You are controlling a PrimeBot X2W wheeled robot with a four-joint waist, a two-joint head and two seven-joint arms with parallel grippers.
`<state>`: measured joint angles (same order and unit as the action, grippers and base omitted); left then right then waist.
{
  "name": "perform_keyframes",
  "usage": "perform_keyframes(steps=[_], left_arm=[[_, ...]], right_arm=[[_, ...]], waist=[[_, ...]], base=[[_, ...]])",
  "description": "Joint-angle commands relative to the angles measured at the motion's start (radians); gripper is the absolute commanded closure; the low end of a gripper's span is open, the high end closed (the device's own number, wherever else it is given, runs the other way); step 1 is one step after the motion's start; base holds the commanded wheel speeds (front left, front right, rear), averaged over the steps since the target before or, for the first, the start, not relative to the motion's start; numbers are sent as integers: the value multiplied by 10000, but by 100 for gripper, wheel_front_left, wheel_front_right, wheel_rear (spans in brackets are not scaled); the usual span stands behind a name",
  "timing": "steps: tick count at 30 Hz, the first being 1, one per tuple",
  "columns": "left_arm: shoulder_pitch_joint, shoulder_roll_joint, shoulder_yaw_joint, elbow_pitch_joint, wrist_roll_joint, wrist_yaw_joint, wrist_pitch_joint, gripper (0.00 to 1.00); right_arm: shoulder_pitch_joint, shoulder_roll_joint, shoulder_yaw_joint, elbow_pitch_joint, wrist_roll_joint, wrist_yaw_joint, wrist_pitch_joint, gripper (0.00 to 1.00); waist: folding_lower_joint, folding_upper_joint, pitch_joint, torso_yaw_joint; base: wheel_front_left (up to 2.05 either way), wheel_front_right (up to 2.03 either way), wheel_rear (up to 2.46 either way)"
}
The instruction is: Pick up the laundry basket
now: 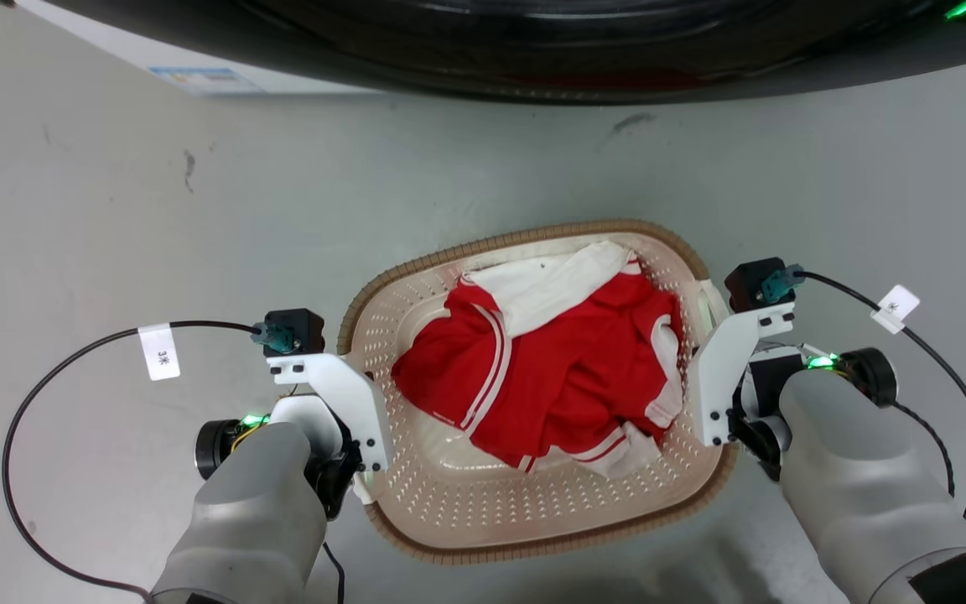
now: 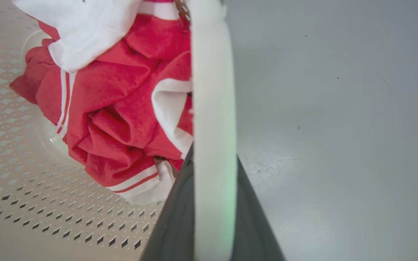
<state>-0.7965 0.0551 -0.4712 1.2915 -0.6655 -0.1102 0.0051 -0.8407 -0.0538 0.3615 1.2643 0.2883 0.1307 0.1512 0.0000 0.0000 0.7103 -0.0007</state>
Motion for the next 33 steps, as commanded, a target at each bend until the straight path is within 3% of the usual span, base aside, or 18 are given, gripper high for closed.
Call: perform_keyframes(steps=[1,14,33], left_arm=[[106,-21,-57,-49,-9,-88,108,100],[456,337,-145,-44,-150,-4,974,100],[37,643,-268,-46,-459,21,3183,100]], right_arm=[[160,70,218,-125,220,2,174,100],[1009,58,1114,-260,1728,2,1032,100],[976,-2,1990,-237,3518,13,3767,100]], waist=[[0,0,-456,-107],[0,0,-2018,-509],[0,0,-4315,-684]], base=[[0,0,0],[0,0,0],[0,0,0]])
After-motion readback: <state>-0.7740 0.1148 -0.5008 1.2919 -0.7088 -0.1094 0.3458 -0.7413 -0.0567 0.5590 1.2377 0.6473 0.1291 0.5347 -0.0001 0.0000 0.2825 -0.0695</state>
